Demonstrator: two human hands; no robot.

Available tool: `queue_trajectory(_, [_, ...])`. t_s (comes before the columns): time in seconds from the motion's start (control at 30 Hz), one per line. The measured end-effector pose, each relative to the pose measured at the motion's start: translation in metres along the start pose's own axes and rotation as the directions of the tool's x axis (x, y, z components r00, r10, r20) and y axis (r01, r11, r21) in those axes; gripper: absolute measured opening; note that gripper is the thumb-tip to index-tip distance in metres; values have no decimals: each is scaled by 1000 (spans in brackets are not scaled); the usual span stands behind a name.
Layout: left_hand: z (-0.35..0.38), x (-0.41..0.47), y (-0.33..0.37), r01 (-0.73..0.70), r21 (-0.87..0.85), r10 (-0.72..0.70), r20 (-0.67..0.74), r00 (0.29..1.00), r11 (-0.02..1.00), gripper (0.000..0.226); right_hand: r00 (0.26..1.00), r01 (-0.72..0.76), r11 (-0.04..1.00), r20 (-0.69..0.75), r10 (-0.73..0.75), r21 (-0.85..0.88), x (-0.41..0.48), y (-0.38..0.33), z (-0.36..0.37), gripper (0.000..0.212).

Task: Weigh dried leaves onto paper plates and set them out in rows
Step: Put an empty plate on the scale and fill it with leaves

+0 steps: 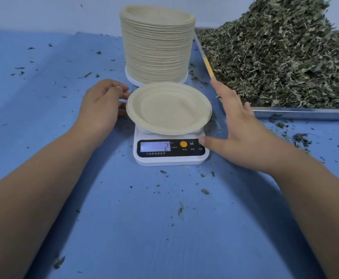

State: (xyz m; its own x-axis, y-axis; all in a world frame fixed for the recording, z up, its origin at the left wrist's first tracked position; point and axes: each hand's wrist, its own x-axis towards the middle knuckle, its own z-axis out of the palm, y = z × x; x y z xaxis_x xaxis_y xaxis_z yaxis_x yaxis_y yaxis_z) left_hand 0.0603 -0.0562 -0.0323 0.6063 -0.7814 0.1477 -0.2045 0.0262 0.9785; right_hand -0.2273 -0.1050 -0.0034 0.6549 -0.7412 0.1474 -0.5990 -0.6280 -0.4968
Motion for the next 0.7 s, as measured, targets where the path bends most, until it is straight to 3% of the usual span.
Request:
queue_trajectory(0.17, [0, 1, -3, -6, 25, 6, 1, 1000, 1000, 25, 998, -61, 996, -5, 61, 69, 3, -3, 1, 112])
queue_trajectory(0.5, [-2, 1, -3, 3, 64, -3, 3, 1000, 998, 28, 996, -88, 996, 2, 88, 35, 2, -5, 2, 114])
queue_trajectory(0.63, [-1, 1, -3, 40, 56, -37, -51, 998, 998, 28, 977, -100, 941, -147, 155, 324, 3, 0, 1, 92])
queue_trajectory(0.7, [0, 2, -3, 44, 74, -41, -42, 998, 996, 28, 953, -105, 937, -235, 190, 334, 8, 3, 0, 76])
